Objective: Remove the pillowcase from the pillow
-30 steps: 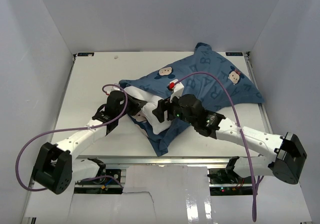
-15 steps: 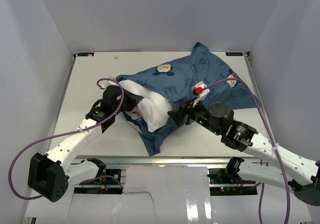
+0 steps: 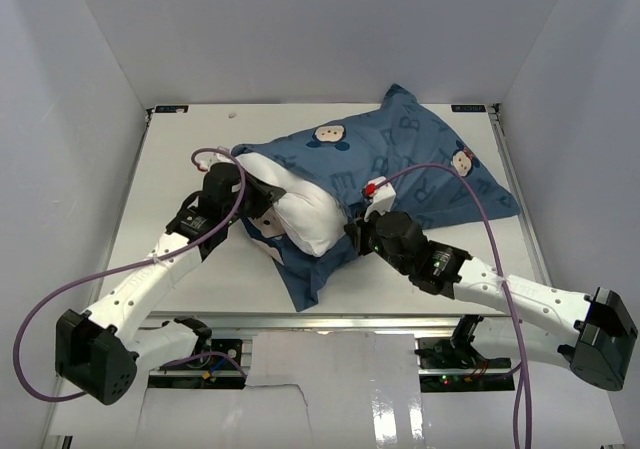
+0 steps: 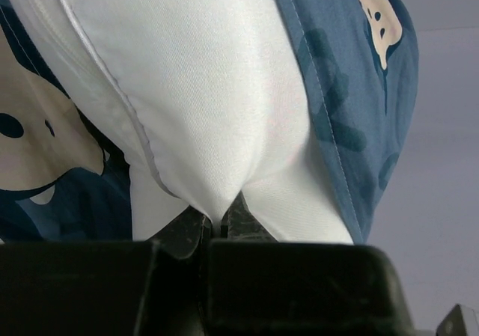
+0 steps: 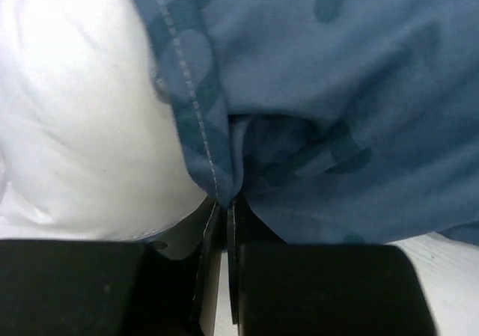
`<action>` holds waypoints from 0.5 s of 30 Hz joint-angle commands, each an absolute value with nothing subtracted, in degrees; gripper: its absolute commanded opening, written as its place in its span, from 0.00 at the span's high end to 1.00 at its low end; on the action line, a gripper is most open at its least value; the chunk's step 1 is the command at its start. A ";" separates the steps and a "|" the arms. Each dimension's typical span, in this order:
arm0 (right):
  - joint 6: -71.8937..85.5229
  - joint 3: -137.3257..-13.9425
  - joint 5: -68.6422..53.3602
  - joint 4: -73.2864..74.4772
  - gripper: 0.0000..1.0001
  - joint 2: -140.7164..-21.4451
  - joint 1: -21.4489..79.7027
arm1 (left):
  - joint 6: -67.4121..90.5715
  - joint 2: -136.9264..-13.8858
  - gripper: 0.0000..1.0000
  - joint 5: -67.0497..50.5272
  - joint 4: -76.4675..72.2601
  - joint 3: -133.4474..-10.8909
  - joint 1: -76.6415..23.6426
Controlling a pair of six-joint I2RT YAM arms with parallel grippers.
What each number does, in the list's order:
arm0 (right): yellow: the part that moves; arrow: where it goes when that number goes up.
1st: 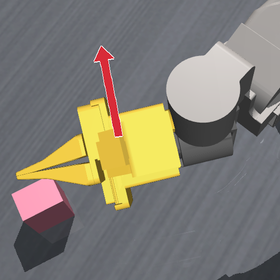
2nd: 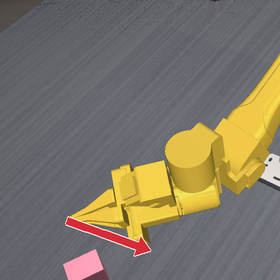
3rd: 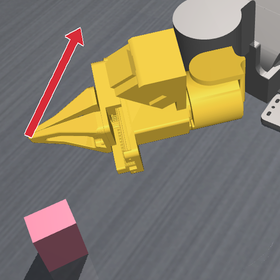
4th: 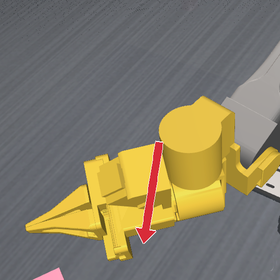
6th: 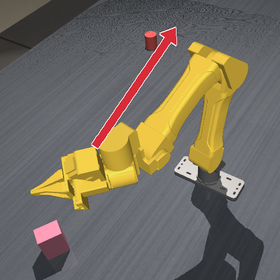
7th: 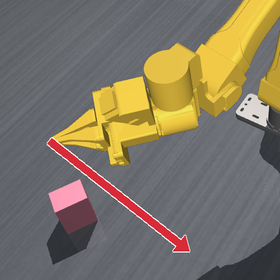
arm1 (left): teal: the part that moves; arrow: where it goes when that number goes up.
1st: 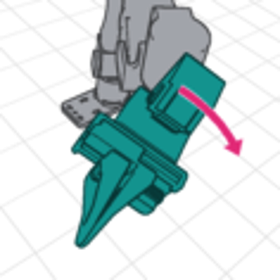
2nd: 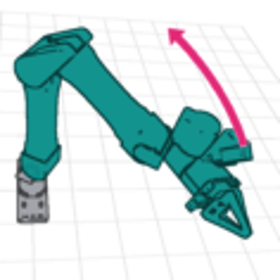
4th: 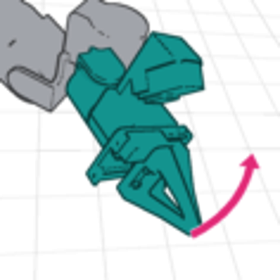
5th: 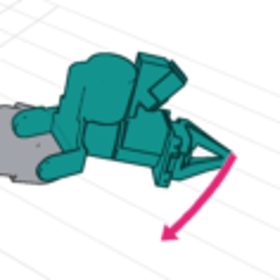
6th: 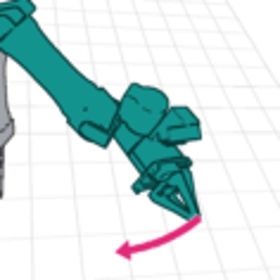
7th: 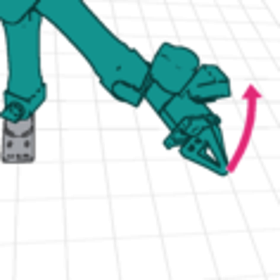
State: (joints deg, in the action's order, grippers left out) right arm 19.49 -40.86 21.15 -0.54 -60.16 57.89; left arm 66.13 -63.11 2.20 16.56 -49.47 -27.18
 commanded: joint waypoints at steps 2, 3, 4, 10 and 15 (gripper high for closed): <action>22.76 -39.37 35.68 -0.80 0.92 -60.47 55.21 | 60.31 -60.56 1.00 1.68 16.61 -57.65 -25.15; 23.81 -38.94 35.86 -0.44 0.92 -60.21 53.98 | 59.34 -60.38 1.00 0.19 16.52 -57.83 -24.09; 24.51 -38.33 35.51 -0.44 0.92 -60.03 51.35 | 58.89 -60.12 1.00 -5.57 16.00 -57.75 -22.43; 26.28 -36.21 31.21 -1.31 0.87 -62.49 45.70 | 59.86 -59.33 1.00 -19.69 13.01 -55.11 -11.43; 23.47 -31.73 21.36 -10.81 0.92 -61.26 45.70 | 59.94 -60.03 1.00 -21.70 11.34 -54.32 -11.42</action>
